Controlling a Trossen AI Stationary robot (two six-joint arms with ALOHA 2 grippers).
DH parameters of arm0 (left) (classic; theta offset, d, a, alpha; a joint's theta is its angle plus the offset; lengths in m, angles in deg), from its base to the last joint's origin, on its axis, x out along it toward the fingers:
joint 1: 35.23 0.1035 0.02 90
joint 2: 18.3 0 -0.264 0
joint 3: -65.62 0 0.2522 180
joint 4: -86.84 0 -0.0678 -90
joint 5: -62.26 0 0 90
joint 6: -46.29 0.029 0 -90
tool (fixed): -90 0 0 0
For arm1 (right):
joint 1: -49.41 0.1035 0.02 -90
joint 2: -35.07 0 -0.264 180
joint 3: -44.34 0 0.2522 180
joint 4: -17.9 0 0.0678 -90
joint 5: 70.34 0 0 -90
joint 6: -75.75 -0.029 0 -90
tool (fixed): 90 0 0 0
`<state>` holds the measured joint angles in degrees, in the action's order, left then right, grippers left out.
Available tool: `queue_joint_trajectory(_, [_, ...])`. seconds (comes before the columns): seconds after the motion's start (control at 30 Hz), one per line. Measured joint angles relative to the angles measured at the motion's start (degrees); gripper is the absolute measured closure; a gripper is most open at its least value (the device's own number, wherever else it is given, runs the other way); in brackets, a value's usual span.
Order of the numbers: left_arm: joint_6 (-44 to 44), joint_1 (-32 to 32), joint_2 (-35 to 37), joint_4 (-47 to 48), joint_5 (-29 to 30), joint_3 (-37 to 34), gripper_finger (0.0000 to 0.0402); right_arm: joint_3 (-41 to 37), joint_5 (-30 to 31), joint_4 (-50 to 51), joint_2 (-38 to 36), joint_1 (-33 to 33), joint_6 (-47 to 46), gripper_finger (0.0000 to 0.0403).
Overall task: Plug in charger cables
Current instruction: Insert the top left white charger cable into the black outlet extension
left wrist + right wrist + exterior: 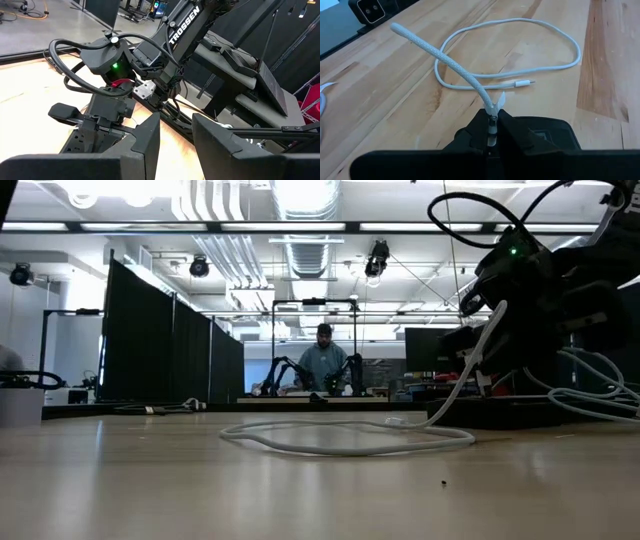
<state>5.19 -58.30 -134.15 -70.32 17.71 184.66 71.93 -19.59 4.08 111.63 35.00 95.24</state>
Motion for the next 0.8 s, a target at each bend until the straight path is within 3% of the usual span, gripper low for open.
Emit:
queue_joint_trajectory(0.37, [0.02, 0.04, 0.00, 0.00, 0.00, 0.00, 0.0300, -0.22, 0.26, 1.04, -2.93, 0.02, -0.87, 0.0391])
queue_joint_trajectory(0.8, [0.04, 0.20, 0.00, 0.33, 0.00, 0.00, 0.0300, -0.14, -0.28, -0.04, -0.35, 0.02, 0.63, 0.0391])
